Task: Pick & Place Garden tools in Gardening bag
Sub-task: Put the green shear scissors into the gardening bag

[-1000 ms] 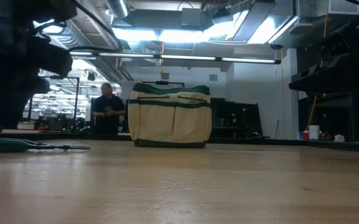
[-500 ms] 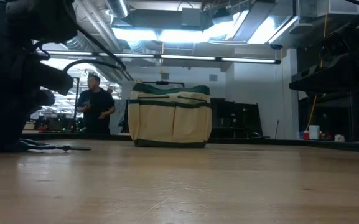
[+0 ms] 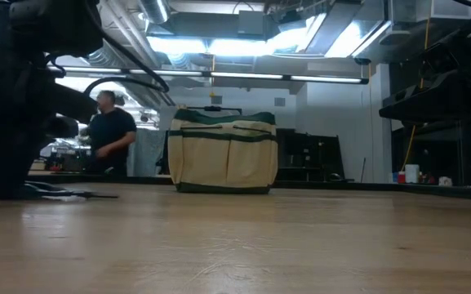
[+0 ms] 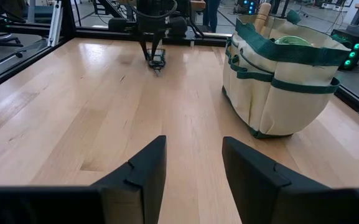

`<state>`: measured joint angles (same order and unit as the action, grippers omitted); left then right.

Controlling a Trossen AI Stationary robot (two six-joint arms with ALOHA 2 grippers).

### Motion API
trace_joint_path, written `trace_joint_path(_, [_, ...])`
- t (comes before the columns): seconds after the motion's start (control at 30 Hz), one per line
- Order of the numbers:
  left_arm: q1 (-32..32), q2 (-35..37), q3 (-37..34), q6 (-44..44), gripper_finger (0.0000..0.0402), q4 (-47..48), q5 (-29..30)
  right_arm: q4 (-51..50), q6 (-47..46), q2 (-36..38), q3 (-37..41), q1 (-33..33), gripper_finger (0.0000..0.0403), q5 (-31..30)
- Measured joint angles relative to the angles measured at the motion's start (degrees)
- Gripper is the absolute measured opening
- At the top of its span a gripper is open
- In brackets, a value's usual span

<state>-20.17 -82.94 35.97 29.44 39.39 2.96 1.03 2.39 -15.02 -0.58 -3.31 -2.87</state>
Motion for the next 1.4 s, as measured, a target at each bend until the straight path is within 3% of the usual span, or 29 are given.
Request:
trace_joint_path(0.1, [0.0, 0.0, 0.0, -1.1, 0.0025, 0.0, 0.0, 0.0, 0.0, 0.0, 0.0, 0.0, 0.0160, 0.0])
trace_joint_path(0.37, [0.0, 0.7, -0.1, -2.2, 0.0025, -0.4, -0.6, 0.0, 0.0, 0.0, 0.0, 0.0, 0.0160, 0.0])
trace_joint_path(1.4, [0.0, 19.7, -0.2, 1.4, 0.0026, -15.8, -1.4, 0.0, 0.0, 0.0, 0.0, 0.0, 0.0160, 0.0])
